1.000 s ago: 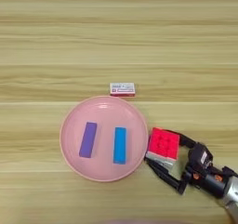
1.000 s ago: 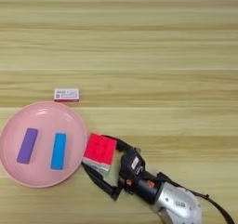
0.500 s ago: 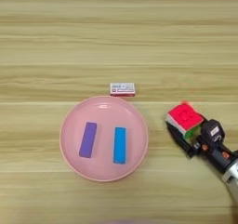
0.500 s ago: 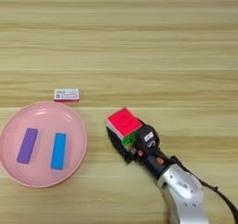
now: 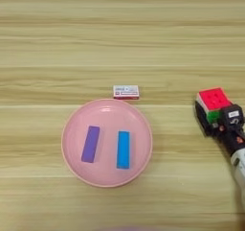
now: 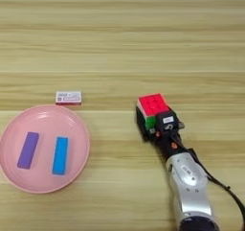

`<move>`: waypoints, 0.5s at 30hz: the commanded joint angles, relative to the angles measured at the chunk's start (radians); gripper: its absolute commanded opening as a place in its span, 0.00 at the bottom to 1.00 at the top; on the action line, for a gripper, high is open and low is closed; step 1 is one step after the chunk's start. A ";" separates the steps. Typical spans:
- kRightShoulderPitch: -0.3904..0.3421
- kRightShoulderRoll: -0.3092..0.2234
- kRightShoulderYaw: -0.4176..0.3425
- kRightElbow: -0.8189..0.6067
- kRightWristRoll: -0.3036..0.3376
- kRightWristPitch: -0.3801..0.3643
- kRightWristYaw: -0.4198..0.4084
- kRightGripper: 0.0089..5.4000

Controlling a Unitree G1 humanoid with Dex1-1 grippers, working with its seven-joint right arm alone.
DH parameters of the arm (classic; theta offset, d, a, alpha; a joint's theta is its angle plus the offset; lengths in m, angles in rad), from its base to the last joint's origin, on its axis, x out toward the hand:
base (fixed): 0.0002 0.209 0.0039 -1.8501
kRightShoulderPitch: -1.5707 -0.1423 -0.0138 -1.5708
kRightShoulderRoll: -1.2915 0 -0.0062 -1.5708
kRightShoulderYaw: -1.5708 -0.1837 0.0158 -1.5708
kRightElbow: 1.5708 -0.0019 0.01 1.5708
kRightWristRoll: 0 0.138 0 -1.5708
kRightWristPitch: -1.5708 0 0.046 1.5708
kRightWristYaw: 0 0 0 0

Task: Move the objects on the table

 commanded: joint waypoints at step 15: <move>-0.142 -0.010 -0.011 0.206 -0.082 -0.032 -0.182 0.67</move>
